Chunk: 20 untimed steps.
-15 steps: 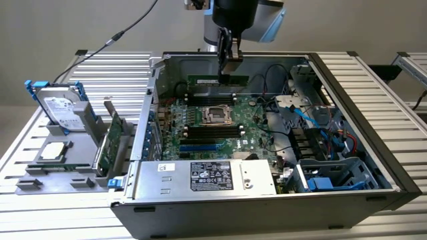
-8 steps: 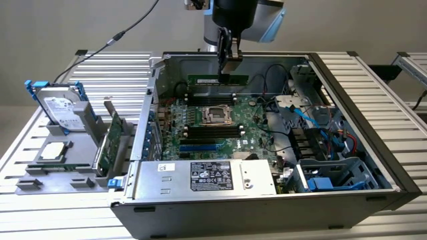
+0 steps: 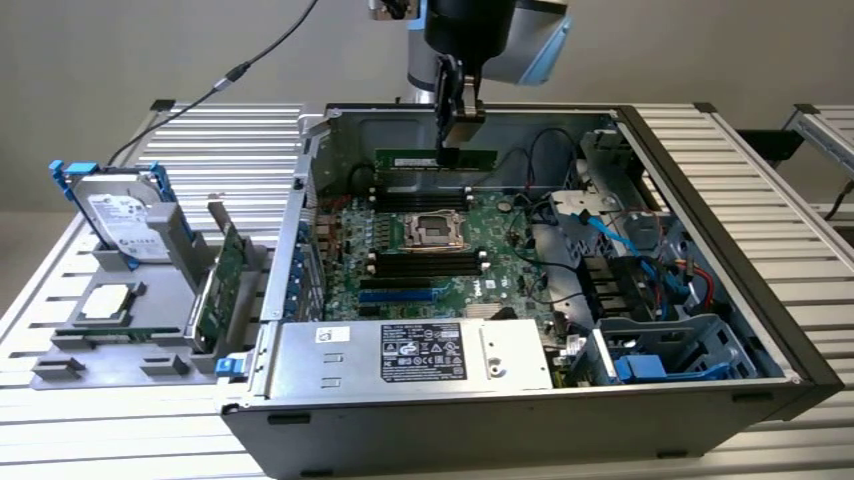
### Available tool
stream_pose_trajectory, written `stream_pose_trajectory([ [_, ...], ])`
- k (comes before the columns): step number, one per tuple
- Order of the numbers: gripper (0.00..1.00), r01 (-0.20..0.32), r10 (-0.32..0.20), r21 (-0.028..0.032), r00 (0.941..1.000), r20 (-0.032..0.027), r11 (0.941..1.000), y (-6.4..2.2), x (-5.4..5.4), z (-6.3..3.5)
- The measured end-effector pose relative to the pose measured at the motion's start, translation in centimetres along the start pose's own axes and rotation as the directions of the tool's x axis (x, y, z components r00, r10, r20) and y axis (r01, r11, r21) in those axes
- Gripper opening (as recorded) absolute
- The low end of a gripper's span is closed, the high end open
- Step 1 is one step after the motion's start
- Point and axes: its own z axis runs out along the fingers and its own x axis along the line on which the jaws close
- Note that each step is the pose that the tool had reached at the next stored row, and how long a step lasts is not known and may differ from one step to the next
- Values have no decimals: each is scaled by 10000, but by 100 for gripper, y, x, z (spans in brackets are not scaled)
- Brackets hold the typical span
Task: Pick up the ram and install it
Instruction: 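Insert the ram into the slot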
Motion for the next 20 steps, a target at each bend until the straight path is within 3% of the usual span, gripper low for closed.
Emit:
stream_pose_trajectory([
  [6, 14, 0, 0, 0, 10000, 0, 10000, 1, -1, 31],
  [17, 14, 0, 0, 2, 10000, -1, 10000, 12, 82, 242],
  [20, 14, 0, 0, 2, 10000, -1, 10000, 11, 126, 350],
])
